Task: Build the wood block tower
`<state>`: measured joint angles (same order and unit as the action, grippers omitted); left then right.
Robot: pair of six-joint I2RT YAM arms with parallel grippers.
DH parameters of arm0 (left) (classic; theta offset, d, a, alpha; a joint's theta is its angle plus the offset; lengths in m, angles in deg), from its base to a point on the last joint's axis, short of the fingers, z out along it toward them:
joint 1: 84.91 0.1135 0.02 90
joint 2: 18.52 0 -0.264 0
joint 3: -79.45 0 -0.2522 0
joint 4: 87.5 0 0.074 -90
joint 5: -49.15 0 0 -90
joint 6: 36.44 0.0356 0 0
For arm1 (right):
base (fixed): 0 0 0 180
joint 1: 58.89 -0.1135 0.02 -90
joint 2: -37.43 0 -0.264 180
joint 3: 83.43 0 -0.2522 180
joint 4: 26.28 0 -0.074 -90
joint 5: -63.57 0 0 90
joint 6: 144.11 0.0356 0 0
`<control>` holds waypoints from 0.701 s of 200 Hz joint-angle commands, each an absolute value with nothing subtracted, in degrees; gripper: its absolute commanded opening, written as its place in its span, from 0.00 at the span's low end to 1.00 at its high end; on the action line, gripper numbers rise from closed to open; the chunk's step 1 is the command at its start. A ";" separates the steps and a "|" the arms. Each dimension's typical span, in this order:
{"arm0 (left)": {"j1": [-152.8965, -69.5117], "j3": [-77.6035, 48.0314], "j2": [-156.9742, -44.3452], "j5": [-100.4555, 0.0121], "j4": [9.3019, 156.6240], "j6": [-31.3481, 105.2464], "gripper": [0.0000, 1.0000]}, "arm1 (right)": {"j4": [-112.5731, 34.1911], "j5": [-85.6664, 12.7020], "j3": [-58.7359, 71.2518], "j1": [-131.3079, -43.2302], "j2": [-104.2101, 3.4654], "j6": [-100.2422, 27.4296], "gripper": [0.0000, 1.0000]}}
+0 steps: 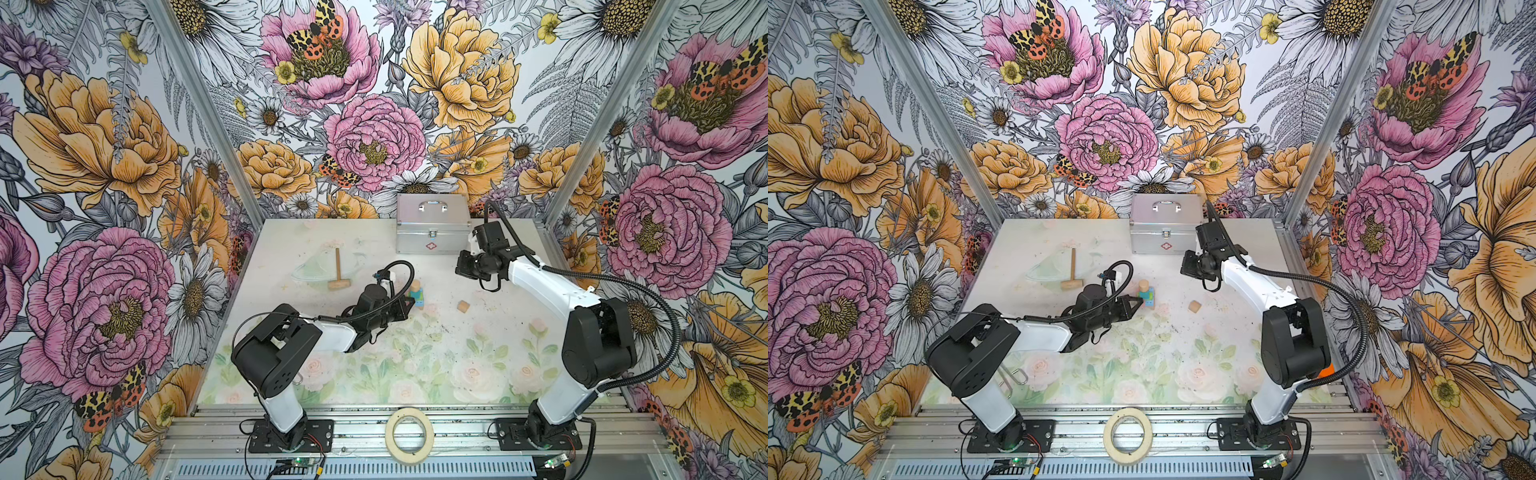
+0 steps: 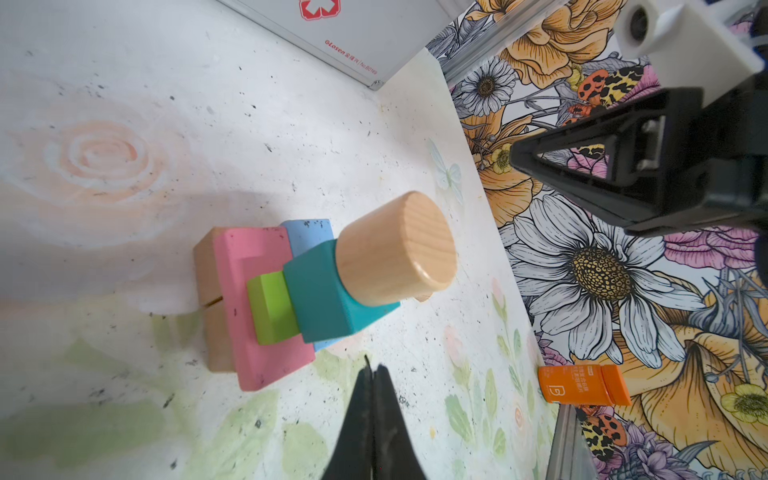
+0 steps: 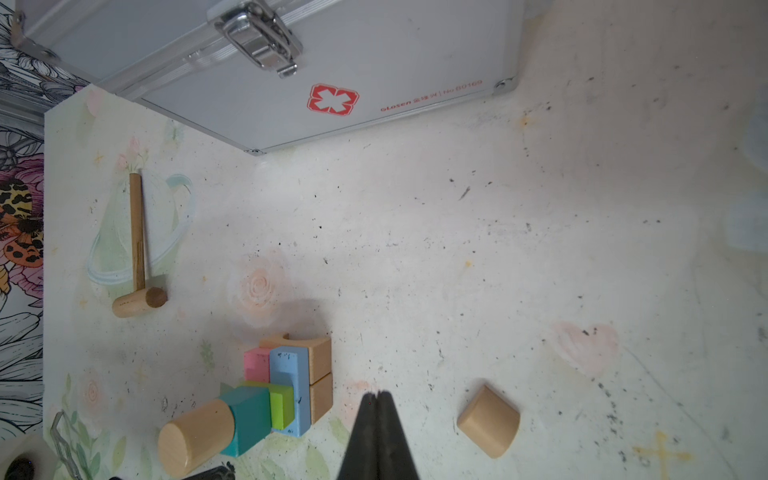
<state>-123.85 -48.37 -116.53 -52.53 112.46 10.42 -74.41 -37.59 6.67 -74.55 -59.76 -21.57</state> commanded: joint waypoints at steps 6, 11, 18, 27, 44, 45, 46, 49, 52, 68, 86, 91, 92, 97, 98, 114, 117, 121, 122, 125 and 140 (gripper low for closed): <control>-124.16 -46.81 -117.42 -51.40 112.08 11.81 0.00 | -73.31 -37.24 7.18 -74.26 -57.58 -20.69 0.00; -124.12 -46.80 -117.42 -51.43 112.05 11.81 0.00 | -73.29 -37.22 7.23 -74.24 -57.57 -20.62 0.00; -124.11 -46.83 -117.42 -51.40 112.05 11.81 0.00 | -73.23 -37.19 7.35 -74.19 -57.42 -20.62 0.00; -124.15 -46.84 -117.44 -51.35 112.03 11.77 0.00 | -73.18 -37.20 7.40 -74.25 -57.48 -20.64 0.00; -124.12 -46.86 -117.39 -51.08 111.88 11.81 0.00 | -73.11 -37.20 7.44 -74.24 -57.45 -20.53 0.00; -124.16 -46.87 -117.39 -51.06 111.84 11.81 0.00 | -73.10 -37.17 7.46 -74.17 -57.47 -20.53 0.00; -124.22 -46.84 -117.39 -51.05 111.81 11.81 0.00 | -73.09 -37.16 7.48 -74.17 -57.48 -20.53 0.00; -124.15 -46.81 -117.46 -51.01 111.79 11.81 0.00 | -73.09 -37.15 7.53 -74.11 -57.46 -20.51 0.00; -124.18 -46.86 -117.50 -51.00 111.79 11.81 0.00 | -73.09 -37.20 7.49 -74.14 -57.42 -20.54 0.00; -124.16 -46.81 -117.61 -50.96 111.70 11.81 0.00 | -73.01 -37.17 7.64 -74.11 -57.47 -20.58 0.00; -124.19 -46.71 -117.71 -50.91 111.70 11.72 0.00 | -72.93 -37.24 7.74 -74.10 -57.49 -20.45 0.00; -124.14 -46.71 -117.74 -50.95 111.70 11.72 0.00 | -72.91 -37.24 7.73 -74.10 -57.49 -20.50 0.00; -124.17 -46.66 -117.70 -50.95 111.70 11.72 0.00 | -72.91 -37.24 7.70 -74.10 -57.49 -20.52 0.00; -124.21 -46.70 -117.73 -50.80 111.63 11.73 0.00 | -72.91 -37.24 7.82 -74.14 -57.44 -20.45 0.00; -124.20 -46.66 -117.78 -50.79 111.62 11.77 0.00 | -72.91 -37.24 7.83 -74.16 -57.42 -20.40 0.00; -124.21 -46.72 -117.75 -50.66 111.53 11.74 0.00 | -72.91 -37.24 7.83 -74.14 -57.48 -20.46 0.00; -124.20 -46.79 -117.79 -50.66 111.47 11.73 0.00 | -72.84 -37.28 7.84 -74.17 -57.45 -20.45 0.00; -124.20 -46.72 -117.76 -50.65 111.41 11.78 0.00 | -72.83 -37.26 7.77 -74.18 -57.41 -20.37 0.00; -124.20 -46.71 -117.84 -50.59 111.43 11.79 0.00 | -72.78 -37.25 7.81 -74.13 -57.45 -20.41 0.00; -124.21 -46.79 -117.87 -50.60 111.44 11.73 0.00 | -72.82 -37.26 7.81 -74.16 -57.48 -20.38 0.00; -124.20 -46.55 -117.91 -50.38 111.35 11.77 0.00 | -72.82 -37.33 7.80 -74.14 -57.42 -20.38 0.00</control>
<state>-123.85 -48.07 -116.80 -52.14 111.47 10.44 -73.97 -37.59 7.59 -74.55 -59.76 -20.72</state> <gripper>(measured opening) 0.046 0.045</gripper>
